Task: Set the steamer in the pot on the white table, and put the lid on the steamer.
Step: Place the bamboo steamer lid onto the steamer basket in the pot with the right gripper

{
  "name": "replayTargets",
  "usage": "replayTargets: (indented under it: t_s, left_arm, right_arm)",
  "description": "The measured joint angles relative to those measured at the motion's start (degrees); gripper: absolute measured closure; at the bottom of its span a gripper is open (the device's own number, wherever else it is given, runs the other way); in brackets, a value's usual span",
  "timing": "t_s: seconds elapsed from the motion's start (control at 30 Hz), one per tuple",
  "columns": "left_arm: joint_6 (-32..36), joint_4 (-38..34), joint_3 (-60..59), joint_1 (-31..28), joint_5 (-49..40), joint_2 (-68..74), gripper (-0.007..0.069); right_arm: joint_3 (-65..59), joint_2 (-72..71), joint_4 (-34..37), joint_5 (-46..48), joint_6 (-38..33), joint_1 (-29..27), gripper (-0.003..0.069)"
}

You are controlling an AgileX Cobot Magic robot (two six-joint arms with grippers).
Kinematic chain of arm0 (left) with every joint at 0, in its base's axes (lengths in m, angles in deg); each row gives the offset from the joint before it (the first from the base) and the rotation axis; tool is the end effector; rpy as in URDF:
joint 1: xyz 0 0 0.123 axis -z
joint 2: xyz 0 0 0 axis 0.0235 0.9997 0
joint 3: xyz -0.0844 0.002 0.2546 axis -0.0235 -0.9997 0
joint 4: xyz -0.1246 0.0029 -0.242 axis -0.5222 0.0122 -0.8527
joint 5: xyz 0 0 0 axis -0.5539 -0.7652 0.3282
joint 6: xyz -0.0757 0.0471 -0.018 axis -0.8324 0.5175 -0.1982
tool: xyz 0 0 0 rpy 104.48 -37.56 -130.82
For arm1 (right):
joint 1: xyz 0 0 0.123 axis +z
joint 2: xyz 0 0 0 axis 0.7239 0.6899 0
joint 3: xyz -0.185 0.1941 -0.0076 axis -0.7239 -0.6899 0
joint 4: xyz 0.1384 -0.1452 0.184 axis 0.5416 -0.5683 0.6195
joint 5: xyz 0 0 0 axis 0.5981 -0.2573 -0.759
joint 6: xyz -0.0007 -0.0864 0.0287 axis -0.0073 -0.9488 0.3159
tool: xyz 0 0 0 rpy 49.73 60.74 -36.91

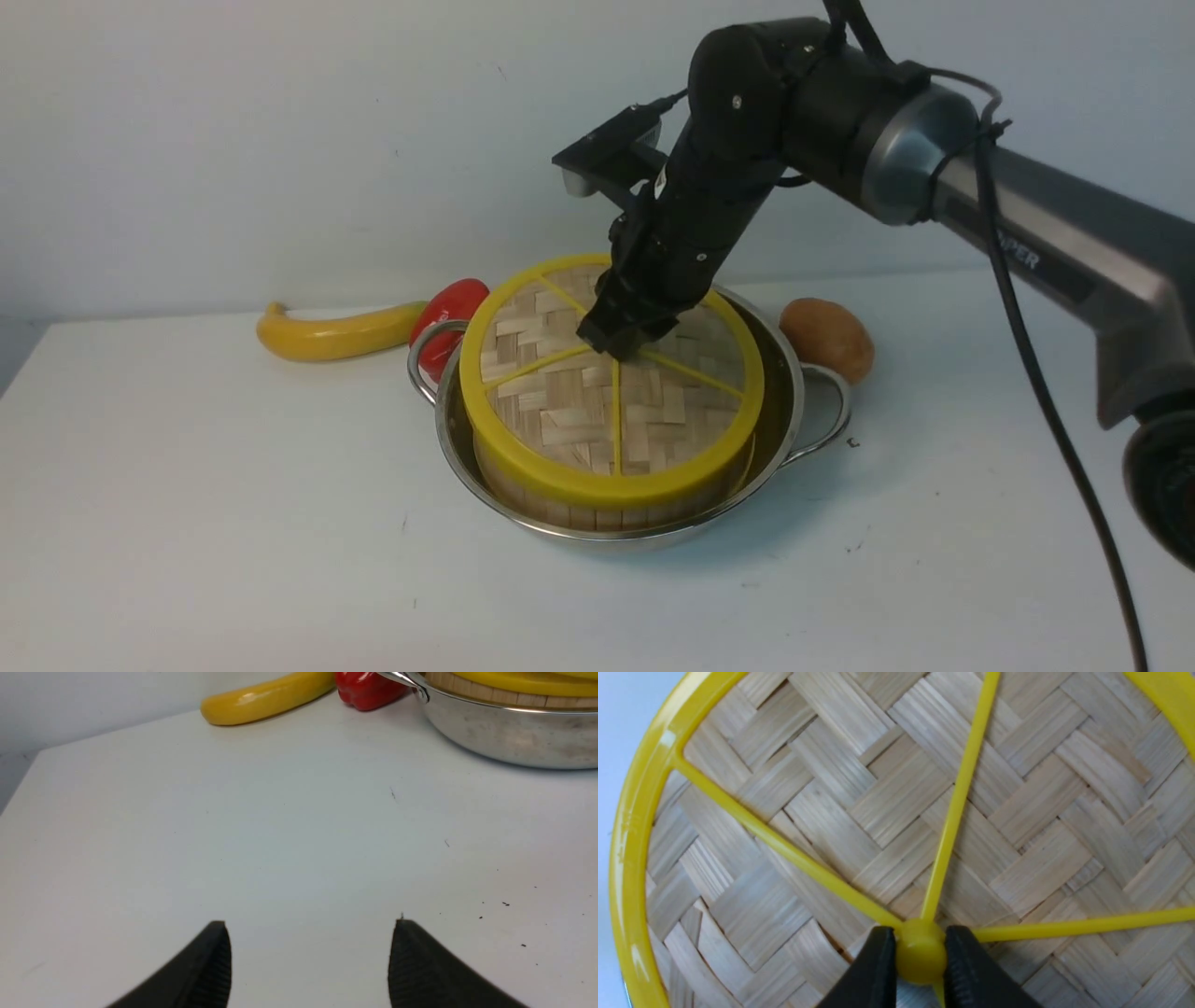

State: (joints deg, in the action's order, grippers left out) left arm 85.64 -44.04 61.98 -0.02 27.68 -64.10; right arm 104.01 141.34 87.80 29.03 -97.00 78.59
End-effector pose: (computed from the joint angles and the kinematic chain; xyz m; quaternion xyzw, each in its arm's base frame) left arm 0.0883 -0.0054 0.1689 0.0907 0.8143 0.0275 0.5727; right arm 0.4172 0.2853 0.2370 -0.4226 0.8849 0.1243 0.1514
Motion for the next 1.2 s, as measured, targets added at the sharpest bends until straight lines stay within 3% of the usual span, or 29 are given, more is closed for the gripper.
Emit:
replayTargets:
  t_s: [1.2]
  left_arm:
    - [0.0,0.0,0.0,0.0,0.0,0.0,0.0204]
  right_arm:
    - [1.6,1.9,-1.3,-1.4,0.1,0.1,0.0545]
